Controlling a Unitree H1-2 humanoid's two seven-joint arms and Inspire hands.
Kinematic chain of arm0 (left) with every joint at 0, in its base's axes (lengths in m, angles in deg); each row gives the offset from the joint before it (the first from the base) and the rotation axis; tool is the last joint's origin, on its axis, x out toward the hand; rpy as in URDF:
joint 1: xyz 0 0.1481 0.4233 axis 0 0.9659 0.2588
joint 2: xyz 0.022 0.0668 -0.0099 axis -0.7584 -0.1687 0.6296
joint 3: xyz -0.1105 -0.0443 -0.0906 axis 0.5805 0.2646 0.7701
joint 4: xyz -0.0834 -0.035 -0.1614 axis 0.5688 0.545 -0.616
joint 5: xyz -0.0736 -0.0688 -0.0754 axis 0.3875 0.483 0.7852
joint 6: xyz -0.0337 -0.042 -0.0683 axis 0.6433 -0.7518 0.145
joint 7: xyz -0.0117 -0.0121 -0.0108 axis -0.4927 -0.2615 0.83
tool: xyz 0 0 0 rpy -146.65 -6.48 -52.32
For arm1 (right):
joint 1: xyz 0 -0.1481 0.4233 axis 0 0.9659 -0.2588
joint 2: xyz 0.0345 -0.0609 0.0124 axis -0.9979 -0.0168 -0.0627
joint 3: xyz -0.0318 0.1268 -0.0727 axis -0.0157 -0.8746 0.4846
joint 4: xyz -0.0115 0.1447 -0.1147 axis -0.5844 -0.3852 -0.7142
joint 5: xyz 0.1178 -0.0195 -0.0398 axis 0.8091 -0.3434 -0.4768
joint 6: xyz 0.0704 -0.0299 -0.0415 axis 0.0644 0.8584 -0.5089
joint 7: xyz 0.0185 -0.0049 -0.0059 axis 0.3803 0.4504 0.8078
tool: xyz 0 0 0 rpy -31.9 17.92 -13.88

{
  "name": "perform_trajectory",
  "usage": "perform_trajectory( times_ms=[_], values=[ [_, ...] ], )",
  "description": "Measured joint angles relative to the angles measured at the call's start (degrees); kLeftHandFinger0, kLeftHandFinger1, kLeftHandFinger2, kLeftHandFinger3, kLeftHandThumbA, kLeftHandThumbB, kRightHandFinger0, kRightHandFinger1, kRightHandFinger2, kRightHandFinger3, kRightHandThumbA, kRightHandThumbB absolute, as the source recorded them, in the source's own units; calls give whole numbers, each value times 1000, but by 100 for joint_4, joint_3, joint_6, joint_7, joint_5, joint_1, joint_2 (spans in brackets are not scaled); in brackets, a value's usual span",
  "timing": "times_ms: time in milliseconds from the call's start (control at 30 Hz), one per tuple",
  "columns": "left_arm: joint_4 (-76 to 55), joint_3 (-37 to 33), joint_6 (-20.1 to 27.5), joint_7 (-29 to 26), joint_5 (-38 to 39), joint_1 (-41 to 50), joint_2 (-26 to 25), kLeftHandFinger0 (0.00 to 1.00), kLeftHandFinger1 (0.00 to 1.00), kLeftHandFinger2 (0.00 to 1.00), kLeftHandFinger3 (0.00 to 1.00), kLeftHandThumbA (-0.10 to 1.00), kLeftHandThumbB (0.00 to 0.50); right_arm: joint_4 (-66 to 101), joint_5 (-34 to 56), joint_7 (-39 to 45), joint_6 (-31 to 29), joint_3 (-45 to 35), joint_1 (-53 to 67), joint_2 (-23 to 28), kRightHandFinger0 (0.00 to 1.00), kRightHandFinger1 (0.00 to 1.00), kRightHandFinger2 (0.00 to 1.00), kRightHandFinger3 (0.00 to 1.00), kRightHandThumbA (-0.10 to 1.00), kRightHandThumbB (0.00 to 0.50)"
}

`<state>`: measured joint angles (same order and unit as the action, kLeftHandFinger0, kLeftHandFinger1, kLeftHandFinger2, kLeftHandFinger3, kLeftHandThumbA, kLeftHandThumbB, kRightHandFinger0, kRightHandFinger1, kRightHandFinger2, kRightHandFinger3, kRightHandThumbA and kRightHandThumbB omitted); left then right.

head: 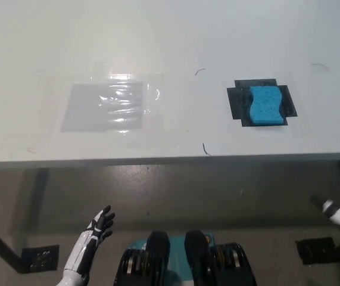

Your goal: A soft sponge is kept on the balc marked spot on the table infront of the robot and it uses its right hand fist to press down on it and drrags it across the table in a back and forth manner twice to clean it

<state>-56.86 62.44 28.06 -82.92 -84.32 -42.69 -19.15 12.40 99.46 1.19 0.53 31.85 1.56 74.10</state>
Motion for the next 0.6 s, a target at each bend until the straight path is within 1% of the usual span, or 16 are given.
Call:
perform_trajectory(
  times_ms=[33, 67, 100, 133, 167, 200, 233, 267, 300, 333, 367, 433, 467, 533, 567, 600],
  values=[
    [3, 1, 0, 0, 0, 1, 0, 1000, 1000, 1000, 1000, 1000, 33, 153, 49, -18, 69, -54, -169, 102, 1000, 1000, 1000, 1000, 1000, 372],
    [8, 0, 1, 0, 0, 1, -1, 1000, 1000, 1000, 1000, 1000, 43, 335, 115, -43, 177, -117, -409, 221, 1000, 1000, 1000, 1000, 1000, 340],
    [9, 0, 1, 0, -1, 0, 1, 1000, 1000, 1000, 1000, 1000, 43, 452, 156, -66, 250, -156, -604, 309, 1000, 1000, 1000, 1000, 1000, 339],
    [10, -1, 1, 0, 0, -1, 4, 1000, 1000, 1000, 1000, 1000, 41, 590, 242, -106, 360, -208, -960, 435, 1000, 1000, 1000, 1000, 1000, 158],
    [10, -1, 1, 0, 0, -4, 9, 1000, 1000, 1000, 1000, 1000, 41, 657, 304, -133, 447, -235, -1177, 496, 1000, 1000, 1000, 1000, 1000, 177],
    [10, -1, 1, 0, 0, -1, 12, 1000, 1000, 1000, 1000, 1000, 37, 710, 352, -171, 542, -268, -1498, 541, 918, 1000, 1000, 1000, 1000, 143],
    [10, -1, 1, 0, 0, 1, 13, 1000, 1000, 1000, 1000, 1000, 34, 730, 394, -216, 616, -292, -1743, 544, 364, 531, 543, 606, 971, 47],
    [10, -1, 1, 0, 0, 0, 12, 1000, 1000, 1000, 1000, 1000, 35, 729, 429, -267, 691, -314, -2049, 523, 123, 260, 264, 353, 971, 49],
    [10, -1, 1, 0, 0, 0, 12, 1000, 1000, 1000, 1000, 1000, 35, 726, 447, -303, 741, -325, -2185, 508, 26, 152, 169, 269, 989, 42],
    [10, -1, 1, 0, 0, 0, 11, 1000, 1000, 1000, 1000, 1000, 33, 719, 482, -367, 839, -344, -2560, 474, 1, 6, 7, 11, 1000, 81],
    [10, -1, 1, 0, 0, 1, 11, 1000, 1000, 1000, 1000, 1000, 31, 703, 502, -406, 909, -355, -2792, 445, 0, 0, 0, 0, 1000, 137],
    [10, 0, 1, 0, 0, 3, 9, 1000, 1000, 1000, 1000, 1000, 39, 593, 534, -482, 1050, -366, -3222, 382, 0, 0, 0, 0, 1000, 170],
    [10, 0, 1, 0, 0, 3, 9, 1000, 1000, 1000, 1000, 1000, 41, 468, 570, -522, 1156, -373, -3546, 334, 0, 0, 0, 0, 1000, 197],
    [10, 0, 1, 0, 0, 5, 10, 1000, 1000, 1000, 1000, 1000, 43, 174, 603, -563, 1287, -375, -4016, 273, 0, 0, 0, 0, 1000, 200],
    [10, 0, 1, 0, 0, 5, 10, 1000, 1000, 1000, 1000, 1000, 49, 12, 614, -569, 1332, -374, -4198, 255, 0, 0, 0, 0, 1000, 179],
    [10, -1, 1, 0, 0, 3, 10, 1000, 1000, 1000, 1000, 1000, 48, -269, 628, -576, 1394, -374, -4468, 230, 0, 0, 0, 0, 1000, 190]
  ],
)
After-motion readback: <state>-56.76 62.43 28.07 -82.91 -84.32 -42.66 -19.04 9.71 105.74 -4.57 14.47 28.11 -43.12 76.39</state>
